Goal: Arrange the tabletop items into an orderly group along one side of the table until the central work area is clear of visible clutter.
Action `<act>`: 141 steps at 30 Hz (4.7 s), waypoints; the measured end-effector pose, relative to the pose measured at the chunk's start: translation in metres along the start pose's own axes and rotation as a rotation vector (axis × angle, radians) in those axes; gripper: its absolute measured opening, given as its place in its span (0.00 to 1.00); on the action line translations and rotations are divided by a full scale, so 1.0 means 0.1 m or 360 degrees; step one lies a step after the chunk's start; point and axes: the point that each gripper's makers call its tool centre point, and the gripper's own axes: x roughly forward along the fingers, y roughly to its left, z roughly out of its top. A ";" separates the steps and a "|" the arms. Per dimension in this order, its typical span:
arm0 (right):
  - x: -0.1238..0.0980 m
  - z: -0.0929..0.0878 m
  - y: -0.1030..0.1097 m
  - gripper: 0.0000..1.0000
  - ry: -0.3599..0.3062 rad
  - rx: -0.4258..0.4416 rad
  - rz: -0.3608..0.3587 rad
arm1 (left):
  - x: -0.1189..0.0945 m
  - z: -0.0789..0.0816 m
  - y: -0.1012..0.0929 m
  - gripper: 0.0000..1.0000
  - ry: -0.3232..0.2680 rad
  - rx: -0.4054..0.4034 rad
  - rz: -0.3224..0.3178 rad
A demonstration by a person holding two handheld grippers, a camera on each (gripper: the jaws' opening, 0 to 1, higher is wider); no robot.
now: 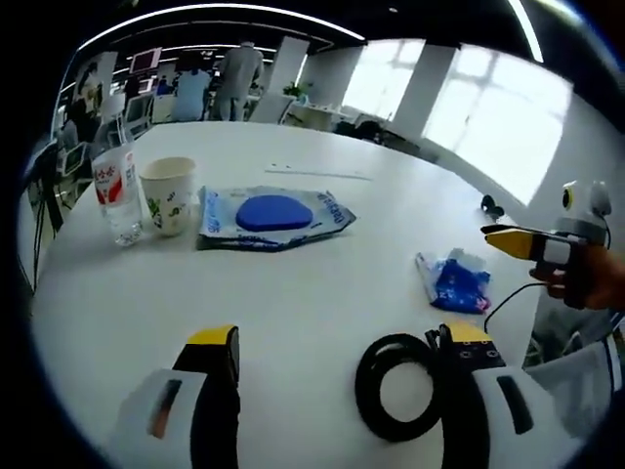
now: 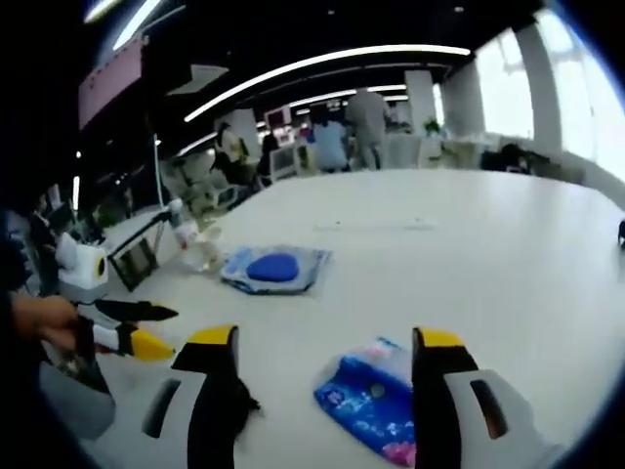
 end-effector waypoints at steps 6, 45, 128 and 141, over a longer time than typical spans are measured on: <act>-0.17 -0.09 -0.16 0.79 -0.0044 0.0078 -0.0084 | 0.01 -0.05 -0.01 0.99 0.0039 0.0062 0.0075; -0.82 -0.59 -0.88 0.99 -0.0065 0.0426 -0.0394 | 0.53 -0.07 -0.89 0.99 0.0146 0.0214 -0.0172; -0.27 -0.88 -1.08 0.08 0.0034 0.0575 -0.0351 | 1.58 -0.07 -1.51 0.22 0.0380 0.0379 -0.0303; -0.26 -0.78 -1.06 0.00 0.0033 0.0556 -0.0338 | 1.51 0.02 -1.46 0.06 0.0338 0.0340 -0.0303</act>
